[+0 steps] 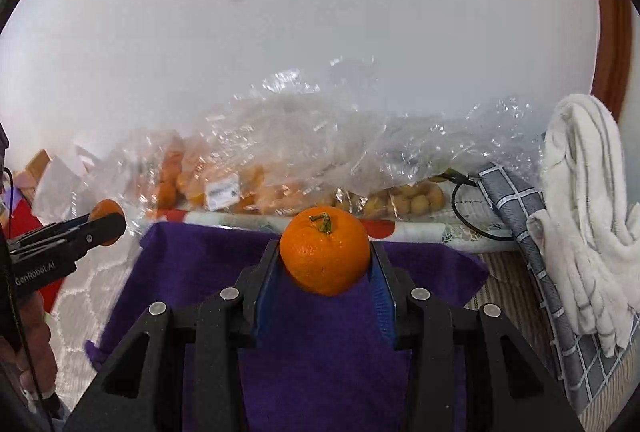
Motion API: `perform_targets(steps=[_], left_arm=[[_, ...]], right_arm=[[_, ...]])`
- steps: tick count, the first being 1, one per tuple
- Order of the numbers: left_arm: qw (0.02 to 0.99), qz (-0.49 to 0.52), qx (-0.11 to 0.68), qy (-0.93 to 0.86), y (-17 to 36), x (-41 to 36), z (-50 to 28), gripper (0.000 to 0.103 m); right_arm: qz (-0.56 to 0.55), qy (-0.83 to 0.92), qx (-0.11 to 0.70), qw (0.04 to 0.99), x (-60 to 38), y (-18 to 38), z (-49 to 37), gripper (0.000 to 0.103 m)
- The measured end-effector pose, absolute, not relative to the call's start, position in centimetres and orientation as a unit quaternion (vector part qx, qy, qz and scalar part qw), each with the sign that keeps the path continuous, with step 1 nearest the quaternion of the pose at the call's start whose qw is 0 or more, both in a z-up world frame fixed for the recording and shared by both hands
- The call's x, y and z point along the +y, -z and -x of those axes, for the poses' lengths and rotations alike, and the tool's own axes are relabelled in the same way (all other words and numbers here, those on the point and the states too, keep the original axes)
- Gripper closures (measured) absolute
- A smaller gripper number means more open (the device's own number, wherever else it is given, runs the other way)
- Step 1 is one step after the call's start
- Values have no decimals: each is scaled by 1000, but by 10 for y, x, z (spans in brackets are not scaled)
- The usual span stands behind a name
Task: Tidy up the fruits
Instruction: 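Lift the left tool's orange onto the purple towel while the right tool carries its orange there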
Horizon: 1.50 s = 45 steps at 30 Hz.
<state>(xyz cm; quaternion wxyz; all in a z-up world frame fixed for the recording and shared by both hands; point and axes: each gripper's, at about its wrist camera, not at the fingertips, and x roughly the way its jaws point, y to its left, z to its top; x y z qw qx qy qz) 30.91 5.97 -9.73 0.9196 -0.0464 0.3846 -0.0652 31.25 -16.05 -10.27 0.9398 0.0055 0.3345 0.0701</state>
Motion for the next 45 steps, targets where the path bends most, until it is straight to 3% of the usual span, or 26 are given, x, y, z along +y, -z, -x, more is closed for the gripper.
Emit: perform_targets(steps=[13,45], left_arm=[[906,-25,418,61,131,41,-324,66],[877,-8,476,73,168,39,-343,66]], right_arm=[[-26,-57,374,925,-180,132,-334,61],[16,-34,456,889,-172,173,-363,61]])
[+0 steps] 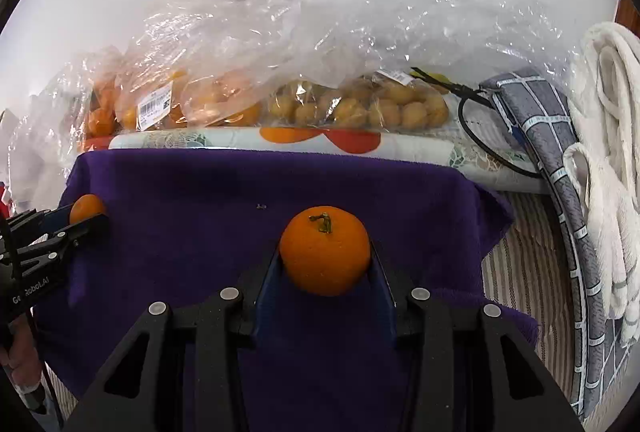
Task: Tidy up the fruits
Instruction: 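Lift the left tool's orange onto the purple towel while the right tool carries its orange there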
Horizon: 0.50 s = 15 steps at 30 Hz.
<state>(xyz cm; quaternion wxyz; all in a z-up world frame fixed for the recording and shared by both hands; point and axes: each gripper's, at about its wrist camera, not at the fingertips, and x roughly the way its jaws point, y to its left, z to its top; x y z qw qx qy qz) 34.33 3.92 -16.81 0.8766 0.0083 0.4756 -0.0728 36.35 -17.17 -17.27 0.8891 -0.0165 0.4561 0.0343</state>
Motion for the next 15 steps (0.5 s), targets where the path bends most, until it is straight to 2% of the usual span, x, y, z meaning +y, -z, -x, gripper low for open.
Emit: perform_targets(steps=[15], left_arm=[[872,-13,484,76,176,33,-346,66]], right_arm=[[23,-29,472,881,-167,182,-370,60]])
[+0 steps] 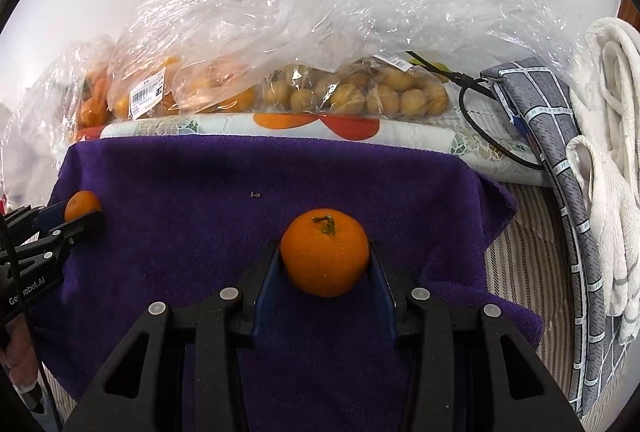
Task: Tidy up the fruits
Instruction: 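Lift the left tool's orange onto the purple towel while the right tool carries its orange there, then open the left tool on the towel while the right tool releases its orange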
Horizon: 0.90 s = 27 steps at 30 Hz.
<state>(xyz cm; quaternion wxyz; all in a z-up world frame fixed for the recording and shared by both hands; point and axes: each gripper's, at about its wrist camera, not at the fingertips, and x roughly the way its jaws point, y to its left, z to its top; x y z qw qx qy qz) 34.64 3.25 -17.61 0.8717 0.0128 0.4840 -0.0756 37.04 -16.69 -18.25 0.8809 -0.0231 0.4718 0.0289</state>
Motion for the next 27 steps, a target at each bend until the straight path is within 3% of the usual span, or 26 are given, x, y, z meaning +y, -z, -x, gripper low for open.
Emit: perform_targets(steps=[9,23,27], left_arm=[[869,-2,488,83,178,41,-349,64],[876,10,473,94,167,53,-343,37],[879,5,467,94,159,48,-339,35]], right_arm=[[29,-32,461,887,-167,172,-365,49],[45,-29,418,907,-152,136,-336,46],[42,-7,402,915,-155,117,-318,46]])
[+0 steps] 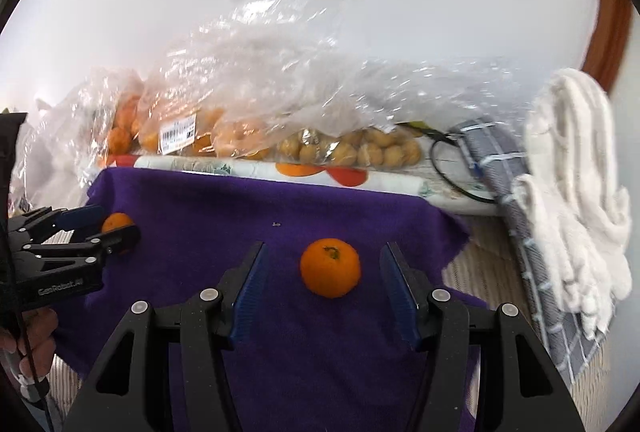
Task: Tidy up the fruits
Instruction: 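Open the left tool on the towel while the right tool releases its orange, then pull both tools back toward the oranges in front of the towel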
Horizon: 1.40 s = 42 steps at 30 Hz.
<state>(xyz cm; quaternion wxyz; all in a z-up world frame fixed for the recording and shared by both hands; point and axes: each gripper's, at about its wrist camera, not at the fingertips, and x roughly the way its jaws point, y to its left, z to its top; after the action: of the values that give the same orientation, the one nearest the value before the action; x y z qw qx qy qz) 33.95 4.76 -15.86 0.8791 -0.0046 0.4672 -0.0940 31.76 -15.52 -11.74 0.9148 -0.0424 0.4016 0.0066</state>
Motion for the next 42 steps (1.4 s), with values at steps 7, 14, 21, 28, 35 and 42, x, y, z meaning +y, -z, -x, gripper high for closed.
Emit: perform_targets(steps=[7,14,21,28,35,42], left_arm=[[900,-8,426,97,122,38,-319,32],[918,0,388,85,76,33,-294,30],[921,16,376,100,70,32,-233,30],[917,-3,392,73,106,46,-183,30],[915,-27,401,50,130,68,-161,30],[914,-43,396,75,136,76,-152,30]], right_arm=[[22,-1,406,914,-179,99,-274,41],[19,14,408,913,-196,93,-218,40],[29,1,392,920,-195,95,-173,40],[2,-10,387,922,-203,109,-143,40],[13,-20,389,921,-196,131,-133,40],[13,-19,407,913,-181,157,-141,40]])
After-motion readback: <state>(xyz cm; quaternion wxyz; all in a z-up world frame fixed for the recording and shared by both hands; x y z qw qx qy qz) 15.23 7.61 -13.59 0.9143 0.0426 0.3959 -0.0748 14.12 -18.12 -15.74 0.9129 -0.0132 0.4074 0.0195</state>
